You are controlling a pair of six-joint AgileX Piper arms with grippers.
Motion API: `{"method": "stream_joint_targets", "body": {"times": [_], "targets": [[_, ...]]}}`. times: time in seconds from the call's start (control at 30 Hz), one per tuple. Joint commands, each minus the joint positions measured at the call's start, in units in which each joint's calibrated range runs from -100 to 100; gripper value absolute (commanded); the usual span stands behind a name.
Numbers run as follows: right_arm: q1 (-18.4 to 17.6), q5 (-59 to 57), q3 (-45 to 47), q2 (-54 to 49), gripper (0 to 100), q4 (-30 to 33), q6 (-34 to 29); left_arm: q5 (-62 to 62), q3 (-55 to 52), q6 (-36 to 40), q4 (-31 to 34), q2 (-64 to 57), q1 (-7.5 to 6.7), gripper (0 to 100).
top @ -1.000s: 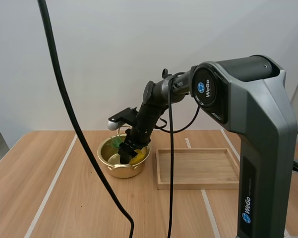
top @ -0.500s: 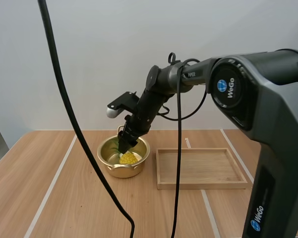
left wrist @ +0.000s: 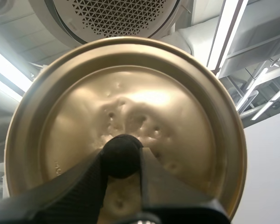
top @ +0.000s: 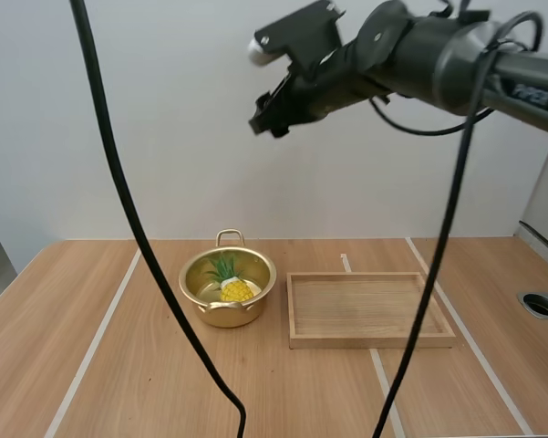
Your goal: Open the pot, put the pineapple inside, and close it
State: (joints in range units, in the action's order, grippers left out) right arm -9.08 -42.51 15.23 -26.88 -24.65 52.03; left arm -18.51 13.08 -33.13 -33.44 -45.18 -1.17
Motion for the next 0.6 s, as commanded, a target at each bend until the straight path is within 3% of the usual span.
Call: {"method": "stream_joint_targets", "body": {"times": [0.0,0.1,0.3,0.43,0.57], "targets": [[2.13,12.07,-0.22,-6.61,100,0.19,-2.90,0.38,-0.17,-0.10,0.25,0.09,-0.07,0],[5.14,19.79,-0.22,-11.59,100,0.19,-5.71,0.38,-0.17,-0.10,0.25,0.09,-0.07,0],[12.91,21.81,-0.22,-19.64,100,0.19,-12.47,-7.71,-0.16,0.16,0.25,0.09,-0.07,0],[17.38,16.43,-0.22,-23.49,100,0.09,-16.56,-14.93,-0.16,1.40,0.25,0.09,-0.07,0],[18.19,8.64,-0.22,-24.45,100,-0.15,-16.34,-14.94,-4.18,1.40,0.67,0.09,-0.07,0]]}}
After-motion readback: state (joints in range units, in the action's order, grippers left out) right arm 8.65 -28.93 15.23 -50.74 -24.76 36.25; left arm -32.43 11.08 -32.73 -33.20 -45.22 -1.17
